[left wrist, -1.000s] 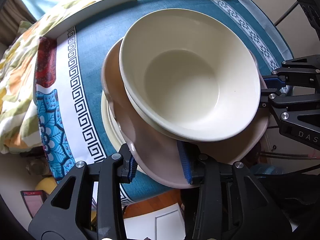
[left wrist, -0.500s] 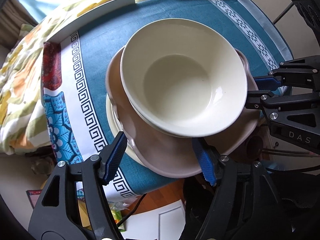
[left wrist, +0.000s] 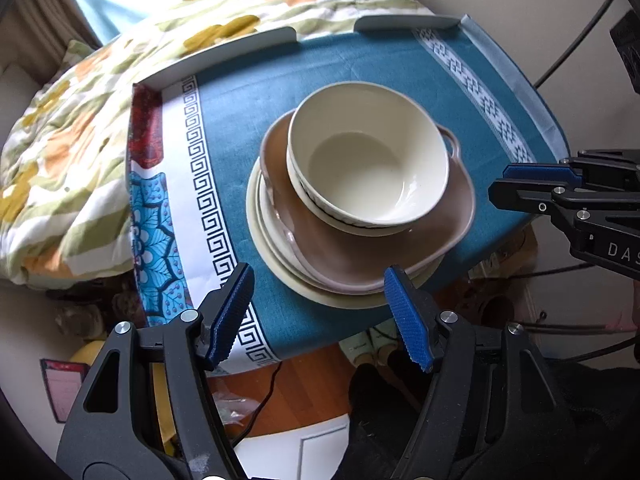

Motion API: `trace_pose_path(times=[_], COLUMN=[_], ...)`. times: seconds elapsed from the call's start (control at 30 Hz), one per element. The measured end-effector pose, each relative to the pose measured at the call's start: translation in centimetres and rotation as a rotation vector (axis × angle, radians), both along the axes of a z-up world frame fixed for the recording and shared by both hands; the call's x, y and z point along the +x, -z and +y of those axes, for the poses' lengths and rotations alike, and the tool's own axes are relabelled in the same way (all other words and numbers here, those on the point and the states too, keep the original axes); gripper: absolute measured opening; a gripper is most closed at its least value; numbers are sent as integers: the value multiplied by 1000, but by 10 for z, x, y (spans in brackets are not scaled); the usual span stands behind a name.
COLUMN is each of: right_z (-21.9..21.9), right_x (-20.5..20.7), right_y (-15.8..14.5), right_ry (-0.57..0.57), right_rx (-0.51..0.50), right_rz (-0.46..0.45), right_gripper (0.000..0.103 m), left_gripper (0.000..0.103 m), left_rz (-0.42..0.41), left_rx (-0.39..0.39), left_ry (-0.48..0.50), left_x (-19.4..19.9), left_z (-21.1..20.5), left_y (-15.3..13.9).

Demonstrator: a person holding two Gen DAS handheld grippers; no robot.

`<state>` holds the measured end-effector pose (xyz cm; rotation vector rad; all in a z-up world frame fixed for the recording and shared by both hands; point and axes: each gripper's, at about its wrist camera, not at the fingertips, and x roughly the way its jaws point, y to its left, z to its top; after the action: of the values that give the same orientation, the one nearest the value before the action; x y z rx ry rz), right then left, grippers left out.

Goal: Organize plates and bowls

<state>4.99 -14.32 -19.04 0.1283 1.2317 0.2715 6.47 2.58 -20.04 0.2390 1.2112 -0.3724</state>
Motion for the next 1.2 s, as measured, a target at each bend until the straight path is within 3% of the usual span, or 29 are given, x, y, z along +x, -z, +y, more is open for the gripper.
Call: trace_pose_path(times=[0.2, 0.27, 0.3, 0.33, 0.37, 0.43, 0.57, 0.67, 0.9, 1.2], right_z=[-10, -15, -18, -21, -24, -30, -41, -51, -58, -61], right_x=[-44, -61, -70, -79, -89, -106, -139, -162, -192, -205], right_y=[-72, -99, -111, -122, -133, -150, -174, -186, -184, -189], right_ry=[44, 60, 67, 73, 76, 77, 109, 164, 227, 264], right_rx=[-35, -48, -57, -68, -80, -95, -149, -172, -177, -170], right_rz=[-215, -300, -341, -379, -424, -503, -622, -697, -738, -752], right_gripper=[20, 20, 21, 30, 50, 75, 87, 101, 102, 102], left_gripper=[65, 71, 82, 93, 97, 103, 103, 103, 103, 103], left_rz=[-194, -280, -328, -375, -424, -522, -644, -679, -731, -771], left_rx=[-79, -106, -111, -117, -126, -132, -114, -152, -177, -173], left_ry=[-128, -169, -190, -208, -224, -252, -321, -333, -333, -313], left_x=[-46, -64, -73, -83, -93, -113, -148, -170, -206, -221], left_z=[9, 10, 10, 9, 8, 6, 2, 0, -6, -16], left_y=[-76, -103, -115, -128, -140, -162, -190, -198, -201, -207])
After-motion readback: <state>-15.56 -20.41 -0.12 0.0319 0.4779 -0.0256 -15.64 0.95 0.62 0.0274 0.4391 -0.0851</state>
